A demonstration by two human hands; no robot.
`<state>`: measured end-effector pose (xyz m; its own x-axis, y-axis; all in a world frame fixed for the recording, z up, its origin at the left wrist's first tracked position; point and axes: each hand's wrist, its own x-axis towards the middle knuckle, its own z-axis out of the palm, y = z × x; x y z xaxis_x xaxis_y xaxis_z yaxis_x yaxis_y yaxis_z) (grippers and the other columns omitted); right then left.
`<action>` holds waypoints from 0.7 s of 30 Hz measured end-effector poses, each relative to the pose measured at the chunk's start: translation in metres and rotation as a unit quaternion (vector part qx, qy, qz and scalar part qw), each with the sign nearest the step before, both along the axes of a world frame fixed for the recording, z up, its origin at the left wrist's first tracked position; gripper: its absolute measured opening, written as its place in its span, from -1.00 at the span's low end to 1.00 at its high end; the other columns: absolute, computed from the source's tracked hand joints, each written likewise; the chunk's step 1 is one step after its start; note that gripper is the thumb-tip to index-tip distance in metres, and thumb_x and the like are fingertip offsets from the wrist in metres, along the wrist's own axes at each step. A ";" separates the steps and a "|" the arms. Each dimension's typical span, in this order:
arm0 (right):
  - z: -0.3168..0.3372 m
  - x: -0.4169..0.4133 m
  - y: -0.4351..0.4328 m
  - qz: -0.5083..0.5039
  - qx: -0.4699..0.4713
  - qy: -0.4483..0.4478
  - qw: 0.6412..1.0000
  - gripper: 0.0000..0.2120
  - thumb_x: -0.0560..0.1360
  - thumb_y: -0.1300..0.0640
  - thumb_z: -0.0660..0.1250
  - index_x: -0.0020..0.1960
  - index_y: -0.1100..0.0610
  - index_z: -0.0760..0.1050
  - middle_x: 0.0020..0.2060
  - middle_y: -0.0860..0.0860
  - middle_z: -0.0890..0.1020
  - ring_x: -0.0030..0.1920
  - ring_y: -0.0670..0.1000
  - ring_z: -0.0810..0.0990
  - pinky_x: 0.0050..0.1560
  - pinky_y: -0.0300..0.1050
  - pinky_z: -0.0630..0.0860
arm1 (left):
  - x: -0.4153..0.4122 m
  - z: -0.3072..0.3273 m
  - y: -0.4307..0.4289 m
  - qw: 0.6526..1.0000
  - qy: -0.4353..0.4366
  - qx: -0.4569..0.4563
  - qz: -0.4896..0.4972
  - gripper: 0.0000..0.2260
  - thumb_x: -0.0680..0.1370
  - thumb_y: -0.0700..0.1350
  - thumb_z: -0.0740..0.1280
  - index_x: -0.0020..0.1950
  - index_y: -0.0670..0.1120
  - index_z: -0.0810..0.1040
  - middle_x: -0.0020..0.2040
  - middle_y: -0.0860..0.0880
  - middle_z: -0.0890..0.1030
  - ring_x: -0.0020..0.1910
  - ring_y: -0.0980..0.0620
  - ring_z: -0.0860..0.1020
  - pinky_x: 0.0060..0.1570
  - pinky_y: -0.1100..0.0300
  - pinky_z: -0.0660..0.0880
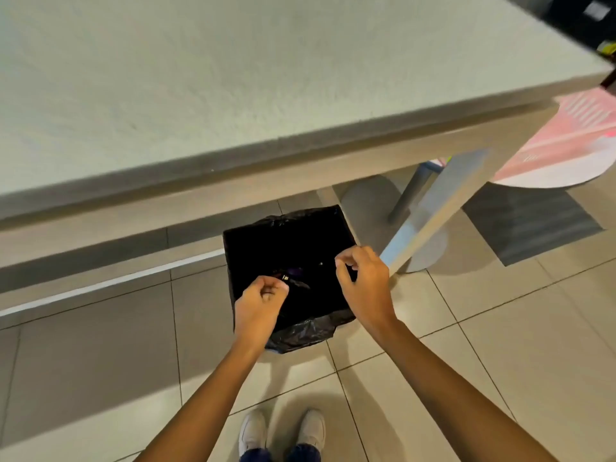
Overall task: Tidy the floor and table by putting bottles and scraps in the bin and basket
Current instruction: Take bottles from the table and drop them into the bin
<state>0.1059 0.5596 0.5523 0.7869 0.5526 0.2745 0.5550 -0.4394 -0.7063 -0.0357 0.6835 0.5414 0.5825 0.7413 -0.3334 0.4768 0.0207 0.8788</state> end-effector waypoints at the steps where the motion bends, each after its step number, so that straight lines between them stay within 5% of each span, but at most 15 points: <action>1: 0.018 -0.007 -0.002 0.013 0.008 -0.021 1.000 -0.96 0.52 0.27 0.34 -0.06 0.19 0.57 -0.13 0.04 0.59 -0.10 -0.01 0.57 -0.05 -0.13 0.57 | -0.002 0.015 -0.004 1.000 -0.013 0.015 -0.007 -0.96 0.53 -0.10 0.35 -0.11 0.02 0.58 -0.26 0.01 0.60 -0.21 0.07 0.58 -0.08 0.11 0.57; 3: 0.050 -0.021 -0.004 0.035 0.026 -0.061 0.997 -0.96 0.51 0.28 0.35 -0.07 0.19 0.57 -0.15 0.04 0.59 -0.11 -0.01 0.57 -0.07 -0.12 0.56 | -0.010 0.045 -0.012 0.997 -0.045 0.063 -0.030 -0.90 0.52 -0.11 0.37 -0.16 0.08 0.57 -0.34 0.11 0.56 -0.33 0.22 0.51 -0.28 0.43 0.44; 5: 0.083 -0.039 -0.006 0.069 0.033 -0.090 0.993 -0.97 0.50 0.28 0.35 -0.08 0.20 0.56 -0.15 0.04 0.58 -0.11 -0.01 0.56 -0.08 -0.15 0.54 | -0.023 0.080 -0.019 0.990 -0.074 0.105 -0.050 -0.87 0.51 -0.11 0.38 -0.16 0.12 0.56 -0.28 0.12 0.59 -0.28 0.21 0.53 -0.28 0.50 0.41; 10: 0.150 -0.086 -0.002 0.187 -0.021 -0.217 0.958 -0.88 0.55 0.19 0.29 -0.03 0.21 0.57 -0.10 0.06 0.58 -0.07 0.00 0.54 -0.04 -0.20 0.50 | -0.079 0.155 -0.028 0.963 -0.145 0.220 -0.066 -0.91 0.50 -0.16 0.39 -0.10 0.02 0.56 -0.19 0.09 0.58 -0.15 0.07 0.55 -0.18 0.41 0.47; 21: 0.252 -0.236 0.085 0.210 0.093 -0.323 0.918 -0.87 0.53 0.17 0.31 -0.01 0.22 0.58 -0.08 0.10 0.60 -0.04 0.01 0.55 0.04 -0.27 0.46 | -0.255 0.265 0.062 0.894 -0.240 0.377 0.032 -0.92 0.49 -0.16 0.35 -0.04 -0.03 0.53 -0.13 0.15 0.57 -0.12 0.13 0.57 -0.12 0.39 0.51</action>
